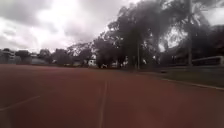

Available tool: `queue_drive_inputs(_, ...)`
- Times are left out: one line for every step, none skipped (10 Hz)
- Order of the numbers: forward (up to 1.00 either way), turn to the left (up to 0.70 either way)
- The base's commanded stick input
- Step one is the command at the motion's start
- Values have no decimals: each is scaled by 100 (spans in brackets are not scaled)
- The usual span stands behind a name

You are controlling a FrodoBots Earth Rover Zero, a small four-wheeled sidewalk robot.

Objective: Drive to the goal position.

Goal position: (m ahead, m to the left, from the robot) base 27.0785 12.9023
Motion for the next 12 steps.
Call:
queue_drive_inputs(70, 0)
queue_drive_inputs(70, 0)
queue_drive_inputs(70, 0)
queue_drive_inputs(70, 0)
queue_drive_inputs(70, 0)
queue_drive_inputs(70, 0)
queue_drive_inputs(70, 0)
queue_drive_inputs(70, 0)
queue_drive_inputs(70, -8)
queue_drive_inputs(70, -17)
queue_drive_inputs(70, -25)
queue_drive_inputs(70, -34)
